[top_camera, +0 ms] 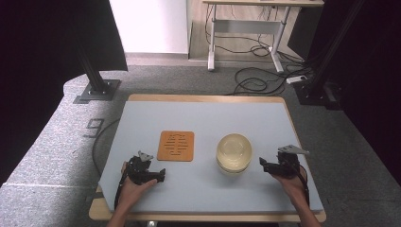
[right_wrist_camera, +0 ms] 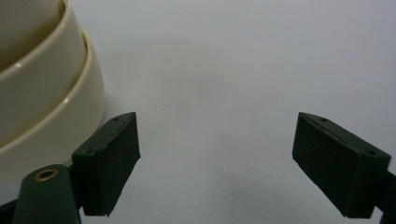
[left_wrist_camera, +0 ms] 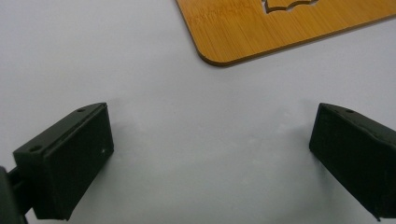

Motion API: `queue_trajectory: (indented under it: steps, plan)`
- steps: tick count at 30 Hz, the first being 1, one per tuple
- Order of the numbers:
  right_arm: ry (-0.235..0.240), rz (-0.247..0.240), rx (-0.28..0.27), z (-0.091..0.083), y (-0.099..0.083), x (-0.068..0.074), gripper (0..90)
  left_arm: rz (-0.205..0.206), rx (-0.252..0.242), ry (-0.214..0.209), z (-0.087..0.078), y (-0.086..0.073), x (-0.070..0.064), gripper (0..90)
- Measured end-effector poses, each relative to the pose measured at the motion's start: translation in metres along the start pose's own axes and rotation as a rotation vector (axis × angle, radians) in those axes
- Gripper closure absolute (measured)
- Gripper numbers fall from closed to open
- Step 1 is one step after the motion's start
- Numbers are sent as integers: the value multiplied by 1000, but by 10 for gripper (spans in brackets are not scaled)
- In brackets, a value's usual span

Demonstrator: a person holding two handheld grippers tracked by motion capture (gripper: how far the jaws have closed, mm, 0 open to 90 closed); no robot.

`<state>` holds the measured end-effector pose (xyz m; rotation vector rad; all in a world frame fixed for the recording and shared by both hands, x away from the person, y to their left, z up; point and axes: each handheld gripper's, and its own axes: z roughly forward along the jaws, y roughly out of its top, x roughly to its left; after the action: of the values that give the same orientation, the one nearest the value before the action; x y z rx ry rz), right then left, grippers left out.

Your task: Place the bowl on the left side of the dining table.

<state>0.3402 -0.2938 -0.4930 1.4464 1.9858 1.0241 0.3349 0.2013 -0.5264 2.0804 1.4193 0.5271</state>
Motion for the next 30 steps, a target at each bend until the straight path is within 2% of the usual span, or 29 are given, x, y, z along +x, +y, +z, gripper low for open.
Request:
queue_trajectory:
  steps: [8, 15, 20, 30]
  plan:
    - [17, 3, -53, -18, 7, 1, 165, 3, 0, -2, 0, 0, 0, 0]
    - [40, 1, -71, -25, 13, 2, 168, 4, -2, -2, 0, 0, 0, 0]
    - [29, -15, -115, -31, 18, 7, 191, 5, 0, -2, 0, 0, 0, 0]
    - [56, -31, -132, -37, 26, 13, 190, 3, -2, -2, 0, 0, 0, 0]
